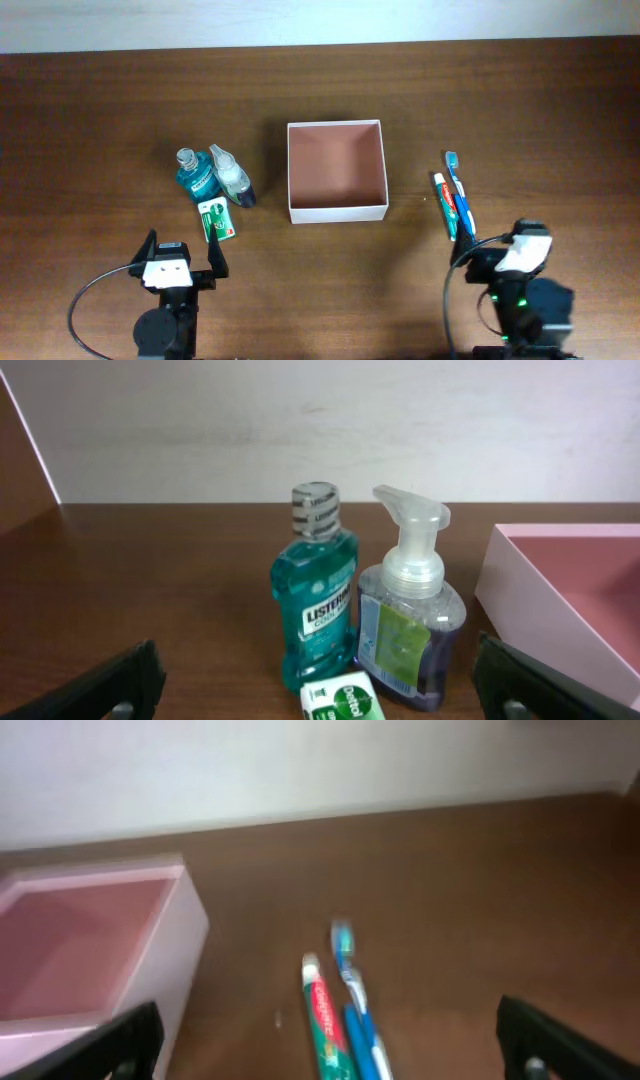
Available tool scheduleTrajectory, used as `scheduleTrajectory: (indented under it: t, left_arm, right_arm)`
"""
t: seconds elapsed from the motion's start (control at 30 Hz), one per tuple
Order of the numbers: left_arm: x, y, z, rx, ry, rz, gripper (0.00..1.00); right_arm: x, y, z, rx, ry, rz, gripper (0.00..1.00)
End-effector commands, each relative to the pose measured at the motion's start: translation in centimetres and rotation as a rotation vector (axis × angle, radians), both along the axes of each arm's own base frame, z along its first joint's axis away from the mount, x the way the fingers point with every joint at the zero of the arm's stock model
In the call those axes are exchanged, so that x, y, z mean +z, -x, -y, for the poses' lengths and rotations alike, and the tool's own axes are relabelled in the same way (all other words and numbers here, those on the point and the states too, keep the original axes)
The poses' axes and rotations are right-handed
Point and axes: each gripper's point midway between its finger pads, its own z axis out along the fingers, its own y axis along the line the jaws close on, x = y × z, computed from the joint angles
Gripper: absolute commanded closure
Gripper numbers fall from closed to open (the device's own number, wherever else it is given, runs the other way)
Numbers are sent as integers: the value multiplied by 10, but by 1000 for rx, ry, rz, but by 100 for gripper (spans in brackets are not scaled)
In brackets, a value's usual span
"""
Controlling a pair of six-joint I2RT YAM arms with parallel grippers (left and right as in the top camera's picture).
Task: Pack container
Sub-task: 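Raise the right arm and hover it over the toothpaste and toothbrush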
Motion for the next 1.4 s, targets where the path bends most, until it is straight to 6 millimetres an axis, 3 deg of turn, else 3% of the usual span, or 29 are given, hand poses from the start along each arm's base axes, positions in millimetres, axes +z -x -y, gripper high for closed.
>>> scheduleTrajectory:
  t: [0.0, 0.1, 0.27, 0.5, 0.77, 1.03, 1.37]
  left_arm:
    - [-2, 0, 3, -15, -17, -1, 1]
    - [-2, 0, 3, -15, -17, -1, 1]
    - [-2, 0, 3, -15, -17, -1, 1]
    - [-2, 0, 3, -15, -17, -1, 1]
    - [-2, 0, 3, -15, -17, -1, 1]
    - [-2, 0, 3, -15, -17, -1, 1]
    - [-2, 0, 3, -15, -17, -1, 1]
  right_arm:
    - [82, -2, 2, -8, 28, -8, 2]
    - [98, -6, 3, -6, 22, -175, 1]
    - [99, -25, 4, -3, 11, -374, 2]
    - [52, -51, 0, 25, -14, -586, 1]
    - [-12, -63, -6, 60, -58, -840, 1]
    - [-38, -86, -1, 40, -45, -879, 1]
    - [-59, -93, 0, 41, -49, -934, 2]
